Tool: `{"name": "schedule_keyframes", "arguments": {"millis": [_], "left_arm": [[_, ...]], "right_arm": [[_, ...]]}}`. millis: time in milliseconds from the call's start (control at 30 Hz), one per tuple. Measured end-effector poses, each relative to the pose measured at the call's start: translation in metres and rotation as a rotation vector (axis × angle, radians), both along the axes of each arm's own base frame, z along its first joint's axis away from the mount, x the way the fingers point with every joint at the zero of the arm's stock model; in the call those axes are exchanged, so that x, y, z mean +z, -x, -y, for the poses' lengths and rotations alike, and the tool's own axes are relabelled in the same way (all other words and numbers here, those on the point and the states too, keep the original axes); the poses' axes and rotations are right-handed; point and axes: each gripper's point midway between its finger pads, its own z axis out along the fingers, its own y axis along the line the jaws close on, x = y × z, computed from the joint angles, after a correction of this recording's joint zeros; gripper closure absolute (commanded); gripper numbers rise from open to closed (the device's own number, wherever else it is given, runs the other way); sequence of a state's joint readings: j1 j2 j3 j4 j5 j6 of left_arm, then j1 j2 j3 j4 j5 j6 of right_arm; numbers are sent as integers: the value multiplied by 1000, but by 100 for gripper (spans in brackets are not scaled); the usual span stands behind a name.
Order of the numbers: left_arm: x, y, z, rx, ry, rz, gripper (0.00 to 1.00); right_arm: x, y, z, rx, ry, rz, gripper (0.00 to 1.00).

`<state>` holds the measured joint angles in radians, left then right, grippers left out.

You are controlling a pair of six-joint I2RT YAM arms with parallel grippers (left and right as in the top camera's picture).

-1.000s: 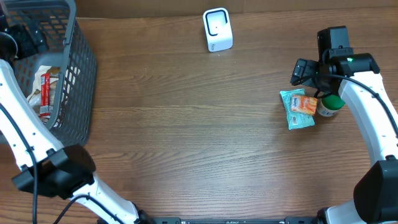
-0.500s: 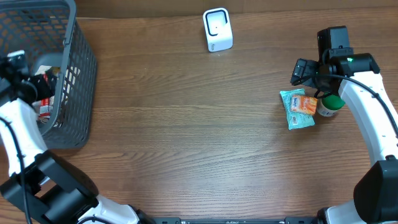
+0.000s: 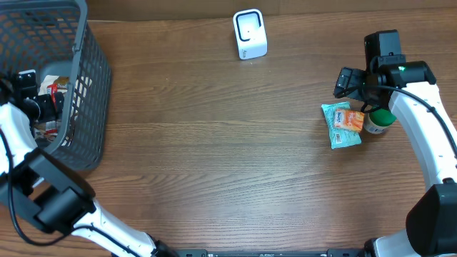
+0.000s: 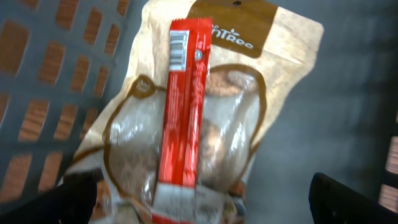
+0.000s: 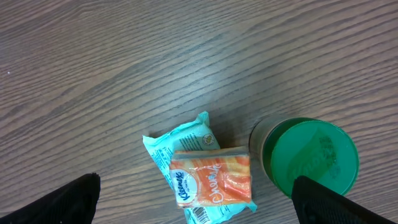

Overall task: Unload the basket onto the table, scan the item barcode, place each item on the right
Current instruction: 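Grasp the brown bag with red stick inside the basket, left gripper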

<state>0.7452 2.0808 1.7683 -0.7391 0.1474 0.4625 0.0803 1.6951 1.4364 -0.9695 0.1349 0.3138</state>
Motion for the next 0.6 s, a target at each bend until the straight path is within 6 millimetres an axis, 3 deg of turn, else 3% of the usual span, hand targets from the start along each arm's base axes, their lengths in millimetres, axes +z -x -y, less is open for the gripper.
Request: {"name": "schedule_keyframes", "arguments": {"millis": [167, 433, 600], "left_arm": [[-16, -11, -5, -52, -50, -67, 0], [-72, -11, -2, -126, -34, -176, 0], [-73, -18, -4, -145, -39, -158, 0]], "right_arm": [[0, 0, 0, 0, 0, 0, 0], [0, 0, 0, 0, 0, 0, 0], [0, 0, 0, 0, 1, 0, 0]]}}
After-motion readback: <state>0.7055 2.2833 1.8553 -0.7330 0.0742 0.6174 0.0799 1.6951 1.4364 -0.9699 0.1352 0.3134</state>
